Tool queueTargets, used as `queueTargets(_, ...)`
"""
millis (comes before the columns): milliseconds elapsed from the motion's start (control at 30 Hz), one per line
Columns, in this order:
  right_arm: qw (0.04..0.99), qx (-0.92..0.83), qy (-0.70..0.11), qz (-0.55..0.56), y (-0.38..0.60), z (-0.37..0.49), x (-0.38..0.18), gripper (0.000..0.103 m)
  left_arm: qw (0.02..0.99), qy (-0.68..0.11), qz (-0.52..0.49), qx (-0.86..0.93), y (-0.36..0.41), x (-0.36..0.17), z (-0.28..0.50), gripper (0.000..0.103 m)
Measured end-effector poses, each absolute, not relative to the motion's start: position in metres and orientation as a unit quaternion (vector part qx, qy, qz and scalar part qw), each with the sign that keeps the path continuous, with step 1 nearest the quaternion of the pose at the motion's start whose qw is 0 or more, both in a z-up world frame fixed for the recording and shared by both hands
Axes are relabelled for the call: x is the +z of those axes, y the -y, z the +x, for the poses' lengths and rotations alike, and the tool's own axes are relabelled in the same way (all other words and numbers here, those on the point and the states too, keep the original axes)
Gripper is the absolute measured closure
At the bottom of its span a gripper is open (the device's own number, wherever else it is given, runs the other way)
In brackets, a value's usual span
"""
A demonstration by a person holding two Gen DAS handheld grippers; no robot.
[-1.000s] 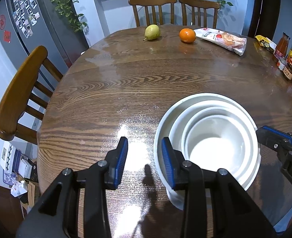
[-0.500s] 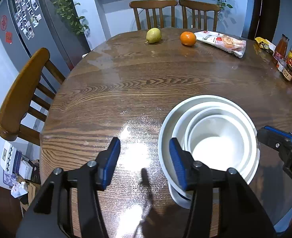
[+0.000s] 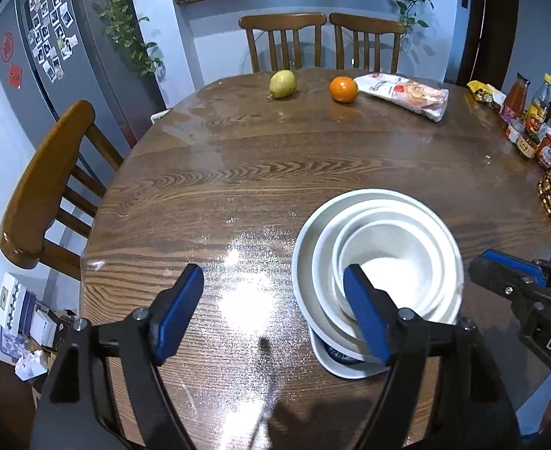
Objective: Organize plates and bowls
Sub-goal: 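Withdraw both open tools up and away from the stack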
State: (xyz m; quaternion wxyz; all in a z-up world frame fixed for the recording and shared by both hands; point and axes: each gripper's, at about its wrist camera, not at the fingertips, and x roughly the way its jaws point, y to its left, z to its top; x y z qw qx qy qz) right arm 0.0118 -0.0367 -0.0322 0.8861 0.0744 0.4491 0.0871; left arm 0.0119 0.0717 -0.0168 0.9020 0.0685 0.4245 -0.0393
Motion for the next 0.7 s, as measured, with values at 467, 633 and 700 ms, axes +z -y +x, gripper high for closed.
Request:
queueTargets(467, 0.892, 0.103, -0.439, 0.024, 0.029, -0.017, -0.022, 0.044, 0.903, -0.418, 0.078, -0.057, -0.074, -0.001, -0.012, 0.001)
queueTargets(633, 0.892, 0.105, -0.439, 0.014, 0.027, -0.022, -0.023, 0.043, 0.898, -0.432, 0.062, -0.061, -0.079, -0.002, -0.013, 0.001)
queueTargets(700, 0.891, 0.103, -0.441, 0.014, 0.027, -0.023, -0.024, 0.043, 0.896, -0.436, 0.063, -0.058, -0.080, -0.003, -0.013, 0.001)
